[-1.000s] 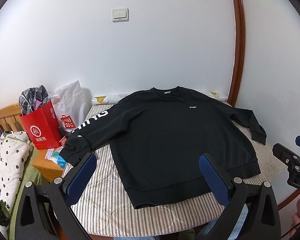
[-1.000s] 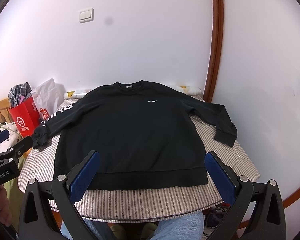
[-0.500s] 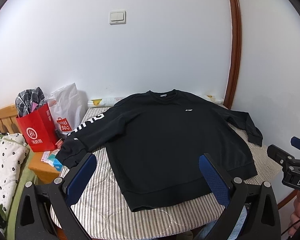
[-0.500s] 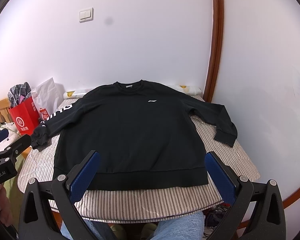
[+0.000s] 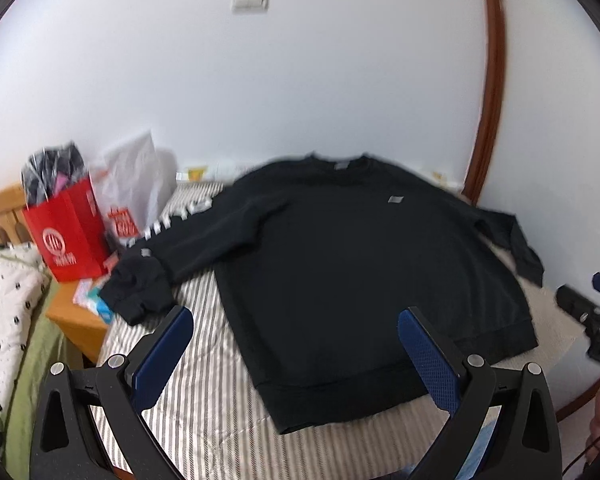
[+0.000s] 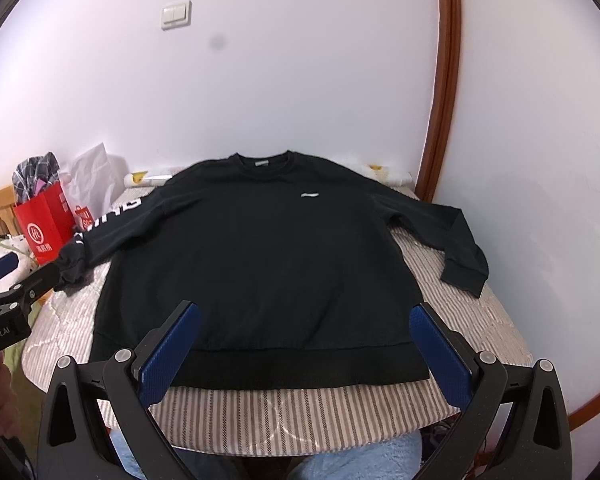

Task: Fold small clothes
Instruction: 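Grasp the printed sleeve cuff with the left tool and lift it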

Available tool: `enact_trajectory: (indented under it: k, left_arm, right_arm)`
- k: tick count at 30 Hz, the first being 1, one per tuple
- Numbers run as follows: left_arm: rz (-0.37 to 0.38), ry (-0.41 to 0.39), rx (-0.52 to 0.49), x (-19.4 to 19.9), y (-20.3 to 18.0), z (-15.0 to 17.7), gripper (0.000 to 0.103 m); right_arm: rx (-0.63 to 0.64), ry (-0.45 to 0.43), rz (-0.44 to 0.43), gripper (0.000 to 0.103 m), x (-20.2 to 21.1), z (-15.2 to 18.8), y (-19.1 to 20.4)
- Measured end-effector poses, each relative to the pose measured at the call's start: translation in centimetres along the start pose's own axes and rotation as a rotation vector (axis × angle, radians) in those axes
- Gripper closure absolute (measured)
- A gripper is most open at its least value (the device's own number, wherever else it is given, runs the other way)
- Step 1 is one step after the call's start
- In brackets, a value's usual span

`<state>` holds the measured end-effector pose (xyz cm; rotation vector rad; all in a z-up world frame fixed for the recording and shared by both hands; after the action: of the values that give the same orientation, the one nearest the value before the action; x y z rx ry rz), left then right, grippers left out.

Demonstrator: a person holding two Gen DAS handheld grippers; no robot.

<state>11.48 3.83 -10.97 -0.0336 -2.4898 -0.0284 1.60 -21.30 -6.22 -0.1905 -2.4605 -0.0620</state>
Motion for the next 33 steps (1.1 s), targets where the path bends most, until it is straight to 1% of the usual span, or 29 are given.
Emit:
enact_trajectory:
  k: [4, 7, 9, 13, 15, 17, 20, 23, 25, 26, 27, 28, 29, 30, 32, 33]
  left_arm:
    - [-0.039, 0.050, 0.061, -2.7, 3.4, 1.8, 0.000]
    - [-0.057, 0.074, 0.128, -4.4, 6.6, 3.0, 0.000]
    - [-0.085, 0.101, 0.171, -5.8, 9.4, 4.1, 0.001]
    - [-0.140, 0.147, 0.213, -8.1, 13.5, 5.6, 0.013]
    - [-0.165, 0.153, 0.229, -9.4, 15.5, 5.8, 0.013]
    - [-0.168, 0.153, 0.232, -10.4, 16.4, 5.7, 0.013]
    - [-0.183, 0.174, 0.201, -12.8, 16.7, 5.2, 0.013]
    - [-0.243, 0.182, 0.148, -15.0, 17.5, 4.6, 0.013]
    - [-0.268, 0.194, 0.151, -16.3, 18.3, 4.5, 0.013]
    - [-0.266, 0.206, 0.152, -16.9, 18.4, 4.6, 0.013]
    - [-0.268, 0.234, 0.147, -17.7, 18.5, 4.8, 0.013]
    - [-0.286, 0.255, 0.131, -18.3, 18.7, 5.0, 0.013]
    - [-0.309, 0.249, 0.112, -18.5, 18.9, 4.9, 0.017]
    - [-0.313, 0.250, 0.101, -18.5, 18.9, 4.8, 0.023]
    - [-0.322, 0.239, 0.089, -18.4, 19.0, 4.5, 0.053]
    - [-0.327, 0.245, 0.083, -18.3, 19.2, 4.5, 0.059]
  right_arm:
    - [-0.022, 0.045, -0.009, 0.000, -2.5, 0.5, -0.1]
    - [-0.028, 0.076, -0.022, 0.001, -4.4, 0.9, 0.4]
    - [-0.020, 0.092, -0.020, 0.001, -5.9, 1.3, 0.8]
    - [0.003, 0.111, -0.025, 0.002, -7.9, 1.9, 2.0]
    - [0.010, 0.121, -0.030, 0.002, -8.8, 2.2, 2.7]
    - [0.027, 0.140, -0.039, 0.002, -9.8, 2.5, 3.5]
    - [0.049, 0.153, -0.033, 0.002, -10.7, 2.7, 4.3]
    - [0.064, 0.175, -0.021, 0.002, -11.7, 3.1, 4.7]
    - [0.081, 0.189, -0.003, 0.002, -12.2, 3.4, 4.7]
    - [0.087, 0.195, 0.007, 0.002, -12.4, 3.5, 4.7]
    - [0.094, 0.203, 0.022, 0.002, -12.8, 3.7, 4.7]
    - [0.094, 0.210, 0.031, 0.002, -13.0, 3.8, 4.6]
    - [0.089, 0.218, 0.039, 0.002, -13.3, 3.9, 4.4]
    - [0.079, 0.228, 0.046, 0.002, -13.6, 4.0, 4.3]
    - [0.059, 0.243, 0.052, 0.002, -14.2, 4.1, 4.2]
    - [0.049, 0.251, 0.055, 0.002, -14.3, 4.2, 4.2]
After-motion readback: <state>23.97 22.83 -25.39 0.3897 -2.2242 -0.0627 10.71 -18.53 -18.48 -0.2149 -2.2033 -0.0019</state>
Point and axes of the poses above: each gripper's, at about its wrist camera, not at the fingertips, and x roughly against the way its jaws point, y to its left, z to its underside, the point moved 10 cm from there along -x, roughly the way its jaws point, and after that the axes turned 4 degrees about -x, right-handed, at the moved point
